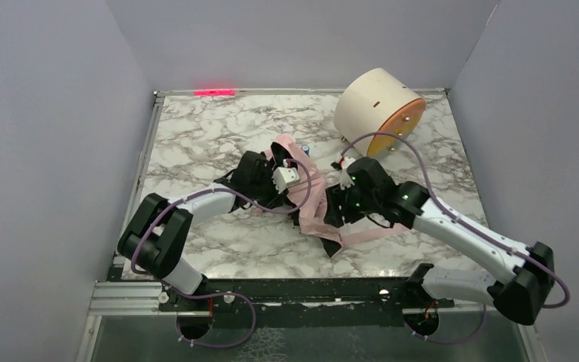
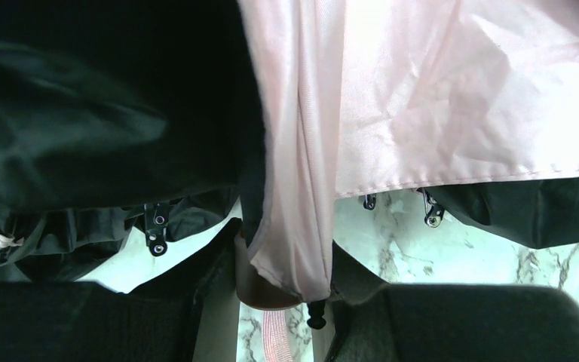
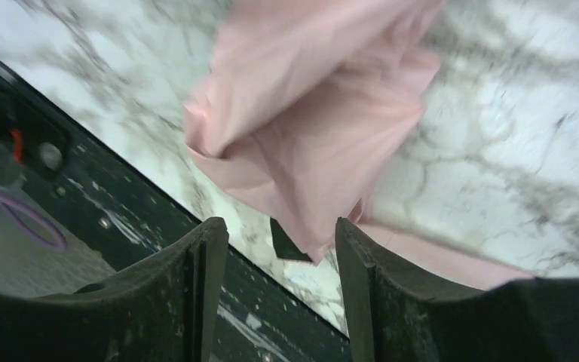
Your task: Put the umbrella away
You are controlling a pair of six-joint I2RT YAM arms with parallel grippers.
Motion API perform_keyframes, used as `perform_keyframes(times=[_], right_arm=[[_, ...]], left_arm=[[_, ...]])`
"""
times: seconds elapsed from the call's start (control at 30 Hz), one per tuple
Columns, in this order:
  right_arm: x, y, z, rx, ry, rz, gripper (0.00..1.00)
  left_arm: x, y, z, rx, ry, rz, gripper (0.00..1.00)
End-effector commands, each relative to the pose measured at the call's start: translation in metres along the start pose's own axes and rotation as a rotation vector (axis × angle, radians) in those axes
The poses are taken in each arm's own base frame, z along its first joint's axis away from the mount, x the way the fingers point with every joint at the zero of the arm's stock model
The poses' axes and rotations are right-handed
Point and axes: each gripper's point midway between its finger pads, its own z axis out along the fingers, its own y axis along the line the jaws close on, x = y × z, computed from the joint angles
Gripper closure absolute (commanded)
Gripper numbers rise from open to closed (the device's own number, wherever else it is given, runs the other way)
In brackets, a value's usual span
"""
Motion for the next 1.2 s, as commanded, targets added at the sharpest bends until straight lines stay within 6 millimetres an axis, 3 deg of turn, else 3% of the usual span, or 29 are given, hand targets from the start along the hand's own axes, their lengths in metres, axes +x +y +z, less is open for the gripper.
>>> perform_keyframes(times=[0.0, 0.03, 0.07, 0.1, 0.13, 0.2, 0.23, 0.47, 0.67, 0.8, 0.93, 1.0, 1.17], right_arm=[[-0.073, 0.006, -0.053, 0.02, -0.379, -0.021, 0.38], [-0.077, 0.001, -0.057, 0.053, -0.405, -0.007, 0.38], [-0.08, -0.004, -0.058, 0.084, -0.418, 0.008, 0.38], [-0.081, -0.008, -0.057, 0.108, -0.422, 0.022, 0.38], [-0.082, -0.011, -0.054, 0.123, -0.423, 0.035, 0.38], [-0.083, -0.012, -0.045, 0.124, -0.423, 0.043, 0.38], [-0.084, -0.012, -0.039, 0.124, -0.421, 0.05, 0.38], [-0.095, -0.008, -0.014, 0.111, -0.416, 0.092, 0.39], [-0.114, 0.0, -0.019, 0.096, -0.439, 0.055, 0.39], [-0.13, 0.02, -0.031, 0.014, -0.467, -0.04, 0.36], [-0.143, 0.027, -0.034, 0.001, -0.469, -0.077, 0.35], [-0.147, 0.029, -0.036, 0.0, -0.47, -0.086, 0.35], [-0.151, 0.031, -0.037, -0.002, -0.472, -0.091, 0.35]], left_arm=[[-0.024, -0.016, -0.013, 0.038, -0.113, 0.175, 1.0], [-0.028, -0.018, -0.014, 0.031, -0.129, 0.197, 0.98], [-0.032, -0.019, -0.014, 0.027, -0.14, 0.211, 0.9], [-0.034, -0.021, -0.015, 0.021, -0.146, 0.216, 0.71], [-0.037, -0.021, -0.017, 0.012, -0.158, 0.22, 0.6], [-0.043, -0.02, -0.021, -0.011, -0.188, 0.225, 0.07], [-0.047, -0.019, -0.025, -0.029, -0.206, 0.226, 0.02], [-0.063, -0.026, -0.052, -0.059, -0.276, 0.23, 0.01], [-0.072, -0.052, -0.09, -0.051, -0.365, 0.156, 0.02], [-0.078, -0.035, -0.12, -0.236, -0.464, -0.101, 0.02], [-0.062, -0.007, -0.136, -0.443, -0.506, -0.497, 0.01], [-0.05, -0.002, -0.134, -0.483, -0.49, -0.681, 0.02], [-0.032, -0.026, -0.106, -0.349, -0.467, -1.032, 0.04]])
